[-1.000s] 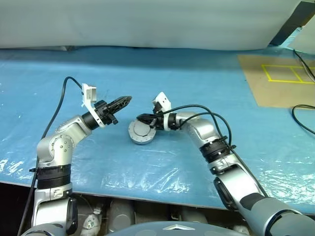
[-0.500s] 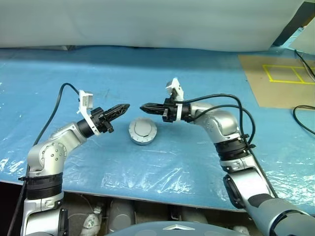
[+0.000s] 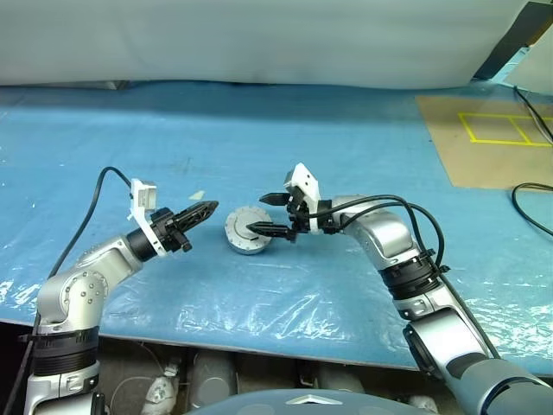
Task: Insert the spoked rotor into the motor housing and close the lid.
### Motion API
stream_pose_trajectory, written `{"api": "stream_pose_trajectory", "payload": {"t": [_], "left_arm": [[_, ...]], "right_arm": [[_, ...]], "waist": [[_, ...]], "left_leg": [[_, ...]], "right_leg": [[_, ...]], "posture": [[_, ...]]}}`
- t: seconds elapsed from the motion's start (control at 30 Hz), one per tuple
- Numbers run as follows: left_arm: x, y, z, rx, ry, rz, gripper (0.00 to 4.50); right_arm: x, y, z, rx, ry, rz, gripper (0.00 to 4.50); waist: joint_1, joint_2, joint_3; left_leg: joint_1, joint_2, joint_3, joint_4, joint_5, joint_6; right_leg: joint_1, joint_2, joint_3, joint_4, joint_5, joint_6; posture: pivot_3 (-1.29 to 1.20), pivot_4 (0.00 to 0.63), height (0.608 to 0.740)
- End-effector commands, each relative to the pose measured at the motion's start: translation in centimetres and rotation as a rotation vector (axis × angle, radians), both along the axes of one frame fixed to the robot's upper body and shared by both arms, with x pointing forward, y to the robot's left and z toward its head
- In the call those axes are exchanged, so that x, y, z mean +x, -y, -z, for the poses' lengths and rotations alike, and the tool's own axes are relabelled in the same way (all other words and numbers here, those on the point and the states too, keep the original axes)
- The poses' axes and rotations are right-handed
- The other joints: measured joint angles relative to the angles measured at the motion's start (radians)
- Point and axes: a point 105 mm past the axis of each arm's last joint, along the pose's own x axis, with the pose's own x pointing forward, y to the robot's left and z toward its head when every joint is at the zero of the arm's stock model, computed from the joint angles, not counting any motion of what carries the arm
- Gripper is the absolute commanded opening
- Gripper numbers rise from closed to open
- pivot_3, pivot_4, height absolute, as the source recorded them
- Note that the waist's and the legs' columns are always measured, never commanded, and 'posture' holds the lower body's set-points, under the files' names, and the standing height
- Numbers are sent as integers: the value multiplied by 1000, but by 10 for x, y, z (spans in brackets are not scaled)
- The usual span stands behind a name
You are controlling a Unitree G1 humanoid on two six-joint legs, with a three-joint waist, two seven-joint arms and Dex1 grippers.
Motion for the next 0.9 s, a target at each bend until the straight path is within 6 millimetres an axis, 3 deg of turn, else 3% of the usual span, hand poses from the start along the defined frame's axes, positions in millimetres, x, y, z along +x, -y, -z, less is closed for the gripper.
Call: {"api": "stream_pose_trajectory", "payload": {"t": [0.03,0.3,0.63,0.8,0.9], "left_arm": [[-5,-7,-14,1,56,-20,0],[-8,-9,-10,9,49,-49,0],[-8,-10,-9,14,50,-63,0],[-7,-9,-9,12,49,-61,0],[-7,-6,-8,13,44,-52,0]], "right_arm": [[-4,-9,-5,-4,49,-60,4464],[4,-13,27,-174,178,-93,4464],[7,-17,46,-259,262,-112,4464],[9,-19,45,-243,265,-100,3169],[10,-19,47,-245,251,-90,3169]], "waist": [[0,0,0],[-1,0,0],[-2,0,0],[-3,0,0],[-3,0,0]], "left_leg": [[0,0,0,0,0,0],[0,0,0,1,0,0],[5,1,0,3,0,0],[8,1,1,3,0,0],[11,1,1,3,0,1]], "right_leg": [[0,0,0,0,0,0],[0,0,0,1,0,0],[5,0,1,1,0,0],[7,0,2,1,0,0],[10,0,2,1,0,-1]], "posture": [[0,150,740],[0,150,740],[0,150,740],[0,150,740],[0,150,740]]}}
